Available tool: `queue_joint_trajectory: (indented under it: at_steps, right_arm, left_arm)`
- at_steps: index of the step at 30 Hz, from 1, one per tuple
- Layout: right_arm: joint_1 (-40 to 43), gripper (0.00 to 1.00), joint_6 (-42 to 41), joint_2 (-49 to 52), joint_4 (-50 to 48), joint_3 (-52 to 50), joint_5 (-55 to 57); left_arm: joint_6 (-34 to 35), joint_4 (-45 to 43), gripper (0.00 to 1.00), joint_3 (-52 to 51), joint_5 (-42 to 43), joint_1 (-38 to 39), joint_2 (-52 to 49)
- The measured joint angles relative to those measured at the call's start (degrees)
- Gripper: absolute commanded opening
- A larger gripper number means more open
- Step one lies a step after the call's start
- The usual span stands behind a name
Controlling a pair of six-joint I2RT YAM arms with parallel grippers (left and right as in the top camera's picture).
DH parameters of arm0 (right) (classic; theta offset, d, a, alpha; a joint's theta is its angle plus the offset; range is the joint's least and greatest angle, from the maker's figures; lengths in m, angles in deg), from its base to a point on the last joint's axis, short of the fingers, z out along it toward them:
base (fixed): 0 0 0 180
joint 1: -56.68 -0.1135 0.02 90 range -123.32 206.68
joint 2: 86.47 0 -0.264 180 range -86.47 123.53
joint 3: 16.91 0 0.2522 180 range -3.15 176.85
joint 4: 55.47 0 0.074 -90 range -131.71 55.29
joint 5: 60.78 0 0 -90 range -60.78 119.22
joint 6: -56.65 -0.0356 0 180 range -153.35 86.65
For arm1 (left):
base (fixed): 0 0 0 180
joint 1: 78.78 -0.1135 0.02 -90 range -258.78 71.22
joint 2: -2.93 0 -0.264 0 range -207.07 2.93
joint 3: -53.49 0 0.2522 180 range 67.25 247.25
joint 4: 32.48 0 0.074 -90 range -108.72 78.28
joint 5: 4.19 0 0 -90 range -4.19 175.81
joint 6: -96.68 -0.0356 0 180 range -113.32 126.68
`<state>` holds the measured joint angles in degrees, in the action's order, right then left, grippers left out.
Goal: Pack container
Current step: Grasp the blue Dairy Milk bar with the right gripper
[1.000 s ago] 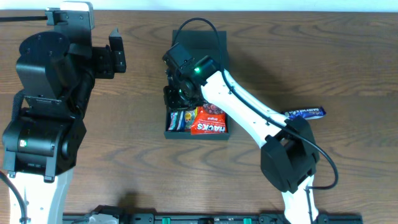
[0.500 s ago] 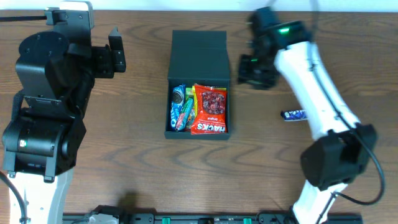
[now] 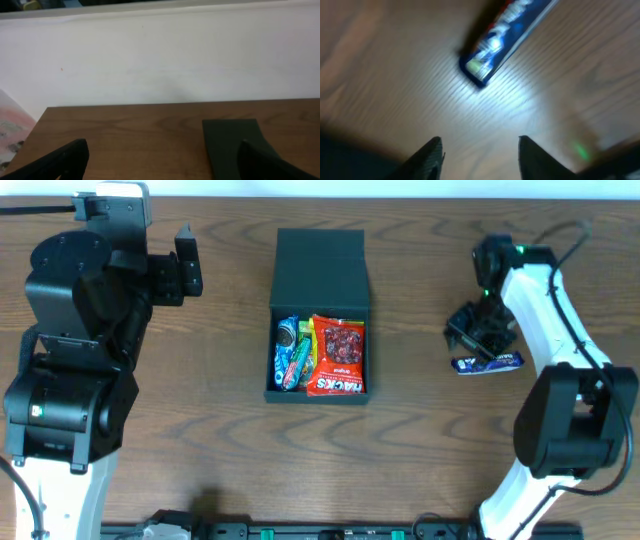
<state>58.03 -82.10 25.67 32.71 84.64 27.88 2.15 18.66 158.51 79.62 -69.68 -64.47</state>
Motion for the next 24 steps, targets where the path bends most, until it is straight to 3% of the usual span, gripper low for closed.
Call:
queue_joint_trajectory:
  at_steps: [16,22,24]
  right_arm:
    - [3.1,0.55,-5.9,0.0,-21.0,-13.4,1.2]
    - [3.1,0.54,-6.1,0.0,-25.7,-15.7,2.2]
    - [3.1,0.48,-6.1,0.1,-26.1,-16.1,2.3]
  left_arm:
    - [0.0,-0.2,0.95,0.0,0.0,0.0,0.0]
    - [0.0,-0.2,0.95,0.0,0.0,0.0,0.0]
    - [0.0,-0.2,0.95,0.0,0.0,0.0,0.0]
